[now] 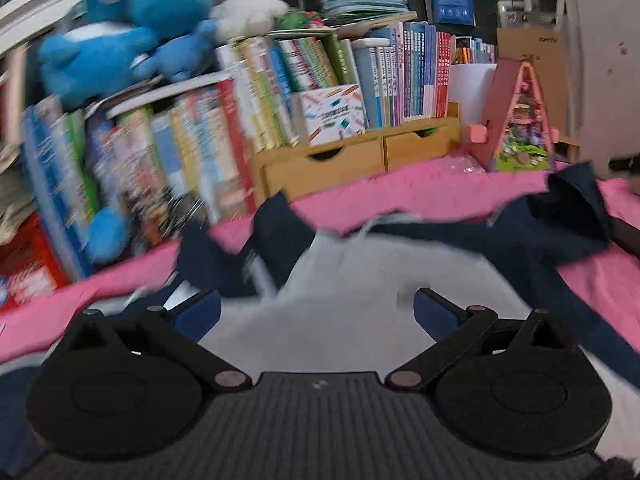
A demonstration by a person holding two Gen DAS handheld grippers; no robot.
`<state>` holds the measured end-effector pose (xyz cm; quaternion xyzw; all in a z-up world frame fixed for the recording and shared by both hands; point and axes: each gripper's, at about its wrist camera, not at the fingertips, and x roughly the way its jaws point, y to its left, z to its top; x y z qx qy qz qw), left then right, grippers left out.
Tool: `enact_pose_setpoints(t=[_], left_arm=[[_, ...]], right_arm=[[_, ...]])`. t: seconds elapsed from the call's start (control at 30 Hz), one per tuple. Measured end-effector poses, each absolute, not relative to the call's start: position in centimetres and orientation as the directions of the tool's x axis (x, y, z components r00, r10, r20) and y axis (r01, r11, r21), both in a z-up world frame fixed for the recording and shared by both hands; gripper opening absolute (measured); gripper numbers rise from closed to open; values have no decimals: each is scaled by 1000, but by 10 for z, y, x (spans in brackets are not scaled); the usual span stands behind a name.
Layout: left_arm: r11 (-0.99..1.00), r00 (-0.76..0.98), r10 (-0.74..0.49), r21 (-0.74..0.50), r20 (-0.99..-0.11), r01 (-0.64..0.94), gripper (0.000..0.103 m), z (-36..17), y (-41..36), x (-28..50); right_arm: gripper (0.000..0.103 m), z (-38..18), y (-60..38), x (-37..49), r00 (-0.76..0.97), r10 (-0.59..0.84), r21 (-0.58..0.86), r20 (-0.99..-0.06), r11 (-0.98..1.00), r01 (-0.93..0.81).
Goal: Fold clothes
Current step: 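Grasp the striped-cuff sleeve with the right gripper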
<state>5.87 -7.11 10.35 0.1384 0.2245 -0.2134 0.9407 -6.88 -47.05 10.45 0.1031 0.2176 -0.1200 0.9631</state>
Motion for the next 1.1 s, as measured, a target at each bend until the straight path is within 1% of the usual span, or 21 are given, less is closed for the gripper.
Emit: enact_pose_setpoints(t=[0.03,0.1,0.13,0.17,0.2,0.23,0.37,0.43,0.5,0.53,0.57,0.67,0.77,0.8,0.83,0.87,0.9,0.93,1.0,1.07,1.1], left_arm=[[867,813,-334,183,-477,464,103,99,-90,70],[861,813,-313,216,-490,461,103,85,-126,89],[862,805,-296,220,-514,457,103,77,-138,101],[868,798,-276,218,-536,447,103,71,-145,109],[872,789,-260,215,-557,439,103,64,-150,116],[875,781,-252,210,-572,436,103,58,-150,120],[880,746,-256,171,-614,443,103,36,-144,126],[889,738,-265,139,-621,436,103,34,-140,128],[892,732,-267,126,-626,434,103,34,-139,129],[892,729,-266,126,-631,434,103,33,-139,130],[892,727,-263,128,-634,434,103,33,-139,130],[888,740,-250,156,-625,432,103,33,-142,126],[883,756,-231,194,-612,427,103,32,-148,123],[882,759,-227,203,-610,426,103,32,-149,123],[881,761,-224,207,-608,425,103,32,-150,122],[881,763,-222,211,-607,424,103,32,-150,122],[880,764,-221,214,-606,424,103,32,-151,121],[880,766,-219,217,-605,423,103,33,-151,121],[879,767,-217,220,-604,422,103,33,-151,121],[881,764,-220,213,-607,422,103,33,-150,121],[883,760,-224,202,-611,423,103,34,-149,122]], right_arm=[[103,108,-464,-49,869,-178,99,-461,963,249],[103,108,-450,-3,837,-162,-8,-523,983,185],[99,103,-444,19,805,-194,-76,-561,980,184],[83,94,-439,36,762,-247,-150,-598,969,196],[73,86,-436,46,729,-284,-203,-622,958,200],[65,80,-437,45,715,-292,-210,-636,956,204],[62,68,-463,-5,682,-327,-181,-654,943,279],[63,62,-478,-33,658,-342,-155,-671,932,326],[72,58,-492,-58,634,-338,-112,-695,923,369],[80,57,-499,-70,625,-318,-71,-713,920,386],[86,57,-505,-83,620,-292,-28,-729,916,399],[90,65,-508,-105,623,-251,41,-740,909,415],[92,89,-504,-111,673,-233,88,-702,910,406],[95,99,-503,-108,692,-235,100,-683,908,406],[100,107,-505,-101,702,-239,106,-671,906,410],[103,115,-507,-92,707,-244,110,-663,903,415],[103,120,-511,-80,698,-249,107,-672,899,424],[103,121,-516,-63,663,-247,100,-707,892,440],[103,115,-526,-23,549,-204,106,-811,871,480],[100,106,-530,11,463,-166,93,-870,869,486],[98,100,-529,24,420,-169,63,-892,873,484]])
